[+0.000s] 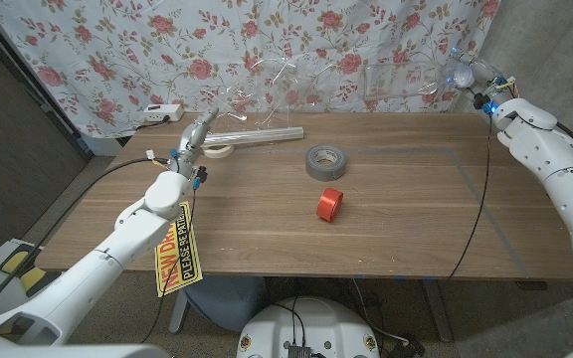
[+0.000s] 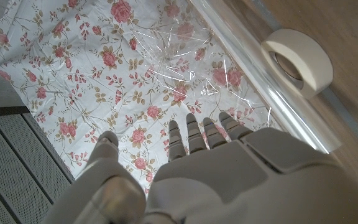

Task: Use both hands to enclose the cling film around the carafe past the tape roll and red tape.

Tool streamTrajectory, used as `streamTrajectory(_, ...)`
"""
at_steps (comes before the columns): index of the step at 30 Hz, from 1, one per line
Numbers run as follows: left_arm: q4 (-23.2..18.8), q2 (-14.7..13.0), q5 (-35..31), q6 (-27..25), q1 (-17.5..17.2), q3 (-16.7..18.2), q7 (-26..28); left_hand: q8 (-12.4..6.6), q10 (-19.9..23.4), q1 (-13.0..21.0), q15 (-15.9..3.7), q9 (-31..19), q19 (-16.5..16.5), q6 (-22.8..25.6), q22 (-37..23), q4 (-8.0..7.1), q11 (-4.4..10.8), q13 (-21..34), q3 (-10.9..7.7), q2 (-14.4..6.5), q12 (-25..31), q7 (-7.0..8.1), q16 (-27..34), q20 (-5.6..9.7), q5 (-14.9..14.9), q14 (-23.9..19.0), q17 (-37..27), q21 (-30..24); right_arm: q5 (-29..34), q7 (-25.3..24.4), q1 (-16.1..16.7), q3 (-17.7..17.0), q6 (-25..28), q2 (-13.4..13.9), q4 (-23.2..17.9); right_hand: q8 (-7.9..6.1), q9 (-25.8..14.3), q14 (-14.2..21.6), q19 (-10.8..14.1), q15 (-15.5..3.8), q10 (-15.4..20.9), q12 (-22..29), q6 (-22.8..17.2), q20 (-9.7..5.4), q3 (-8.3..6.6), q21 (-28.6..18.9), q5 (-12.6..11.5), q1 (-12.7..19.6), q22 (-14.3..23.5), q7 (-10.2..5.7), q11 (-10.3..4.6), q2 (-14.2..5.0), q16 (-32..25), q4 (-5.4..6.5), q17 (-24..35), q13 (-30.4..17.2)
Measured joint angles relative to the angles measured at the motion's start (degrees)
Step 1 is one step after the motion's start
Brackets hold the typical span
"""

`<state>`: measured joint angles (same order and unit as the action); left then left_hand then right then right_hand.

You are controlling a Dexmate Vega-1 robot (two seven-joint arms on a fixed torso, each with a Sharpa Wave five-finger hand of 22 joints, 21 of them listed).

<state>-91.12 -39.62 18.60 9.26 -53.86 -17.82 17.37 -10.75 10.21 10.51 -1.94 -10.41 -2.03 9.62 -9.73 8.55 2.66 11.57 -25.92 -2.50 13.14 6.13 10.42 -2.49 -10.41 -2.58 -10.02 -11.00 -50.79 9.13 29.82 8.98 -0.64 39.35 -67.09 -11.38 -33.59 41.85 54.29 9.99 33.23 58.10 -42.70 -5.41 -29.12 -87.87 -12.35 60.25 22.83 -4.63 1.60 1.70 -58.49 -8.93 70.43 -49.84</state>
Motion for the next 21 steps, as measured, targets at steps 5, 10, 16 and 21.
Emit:
streamTrajectory(5, -0.43, -0.97, -1.26, -1.00, 0.44, 0.00, -0.14, 0.00, -0.31, 0.68, 0.00, 0.00, -0.03, -0.32, 0.00, 0.24, 0.31, 0.00, -0.25, -0.20, 0.00, -0.31, 0.00, -0.42, 0.00, 0.00, 0.00, 0.00, 0.21, 0.37, -0.50, 0.29, 0.01, -0.18, 0.79, 0.00, 0.00, 0.00, 0.00, 0.00, 0.00, 0.00, 0.00, 0.00, 0.00, 0.00, 0.00, -0.18, -0.20, 0.00, 0.00, -0.18, -0.06, 0.00, -0.02, 0.24)
streamTrajectory(10, -0.48, -1.97, -2.05, -1.42, 0.83, 0.12, -0.53, 0.00, -0.31, 1.02, 0.00, 0.00, 0.18, -0.32, 0.00, 0.42, 0.31, 0.31, -0.40, -0.33, -0.23, -0.31, 0.00, -0.60, 0.00, 0.01, 0.01, 0.00, 0.57, 0.56, -0.70, 0.41, -0.02, -0.18, 1.13, 0.00, 0.00, 0.00, 0.00, 0.00, -0.30, 0.27, 0.00, 0.00, 0.01, -0.24, 0.00, -0.32, -0.26, 0.00, -0.31, -0.32, -0.12, 0.00, -0.03, 0.05)
streamTrajectory(16, -0.71, -3.12, -3.10, -2.39, 1.45, 0.21, -0.95, 0.00, -0.30, 1.42, 0.00, 0.00, 0.19, -0.32, 0.00, 0.65, 0.31, 0.31, -0.17, 0.08, -0.22, -0.31, 0.00, -0.60, 0.00, 0.01, 0.01, -0.03, 0.77, 0.71, -0.83, 0.44, -0.13, -0.03, 1.37, 0.00, 0.00, 0.00, 0.00, 0.00, -0.31, 0.44, -0.08, -0.01, -0.27, -0.37, 0.00, -0.32, -0.40, -0.08, -0.32, -0.32, -0.20, -0.04, -0.04, 0.43)
streamTrajectory(21, -0.73, -3.96, -4.10, -2.98, 2.25, 0.32, -1.04, 0.00, -0.26, 1.66, -0.41, 0.00, 0.06, -0.32, 0.00, 0.64, 0.34, 0.31, -0.17, 0.31, -0.22, -0.31, 0.00, -0.47, 0.00, -0.40, 0.01, -0.03, 0.98, 0.88, -0.88, 0.56, -0.16, 0.20, 1.45, 0.00, 0.04, 0.00, 0.00, 0.00, -0.31, 0.44, -0.09, 0.00, -0.47, -0.38, 0.00, -0.32, -0.52, -0.08, -0.32, -0.33, -0.28, 0.01, -0.03, 0.53)
